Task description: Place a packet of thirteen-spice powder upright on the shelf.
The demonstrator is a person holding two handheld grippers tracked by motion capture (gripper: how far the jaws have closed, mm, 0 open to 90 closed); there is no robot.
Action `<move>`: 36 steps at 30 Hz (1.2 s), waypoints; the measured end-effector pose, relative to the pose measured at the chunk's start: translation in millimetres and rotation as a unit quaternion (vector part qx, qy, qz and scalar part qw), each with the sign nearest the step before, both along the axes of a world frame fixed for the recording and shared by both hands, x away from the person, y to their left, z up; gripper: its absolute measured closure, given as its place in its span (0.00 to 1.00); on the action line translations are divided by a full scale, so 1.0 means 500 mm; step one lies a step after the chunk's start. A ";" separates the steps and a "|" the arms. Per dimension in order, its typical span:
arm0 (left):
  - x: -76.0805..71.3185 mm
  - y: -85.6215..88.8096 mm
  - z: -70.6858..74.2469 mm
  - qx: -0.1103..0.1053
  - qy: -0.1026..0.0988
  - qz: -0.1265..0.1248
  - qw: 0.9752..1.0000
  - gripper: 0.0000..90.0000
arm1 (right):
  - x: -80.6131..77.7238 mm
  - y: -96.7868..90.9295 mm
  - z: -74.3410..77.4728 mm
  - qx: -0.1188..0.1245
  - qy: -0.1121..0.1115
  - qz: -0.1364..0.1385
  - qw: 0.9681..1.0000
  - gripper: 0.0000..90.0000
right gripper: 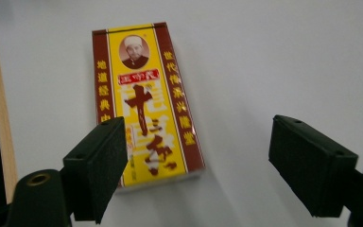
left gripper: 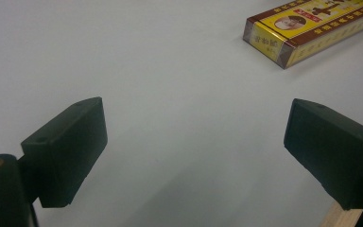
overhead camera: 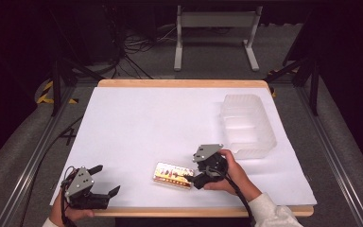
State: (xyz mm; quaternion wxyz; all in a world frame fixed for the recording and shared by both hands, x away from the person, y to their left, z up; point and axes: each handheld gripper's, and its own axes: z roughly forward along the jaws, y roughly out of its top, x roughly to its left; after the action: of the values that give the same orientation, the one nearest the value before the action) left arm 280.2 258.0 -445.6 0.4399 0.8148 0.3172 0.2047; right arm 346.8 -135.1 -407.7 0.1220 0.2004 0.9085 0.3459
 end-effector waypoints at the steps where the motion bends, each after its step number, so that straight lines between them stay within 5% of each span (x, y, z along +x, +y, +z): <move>1: -0.001 0.001 0.000 0.000 0.002 0.001 1.000 0.08 | 0.003 0.010 0.000 0.001 0.002 0.007 1.000 0.24; 17: 0.003 -0.004 -0.002 0.004 0.001 -0.007 1.000 0.08 | 0.038 0.145 -0.018 -0.044 0.037 0.050 0.997 0.22; 23: 0.003 -0.005 -0.002 0.004 0.002 -0.008 1.000 0.08 | 0.047 0.169 -0.020 -0.039 0.050 0.060 0.996 0.22; 36: 0.003 -0.005 -0.004 0.006 0.006 -0.010 1.000 0.08 | 0.049 0.219 -0.044 -0.089 0.055 0.063 0.993 0.32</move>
State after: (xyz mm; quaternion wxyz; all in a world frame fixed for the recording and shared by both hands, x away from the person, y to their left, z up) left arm 281.6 255.5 -447.5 0.4353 0.8216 0.3106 0.1978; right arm 371.4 -25.3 -429.9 0.0675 0.1498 0.9517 0.2594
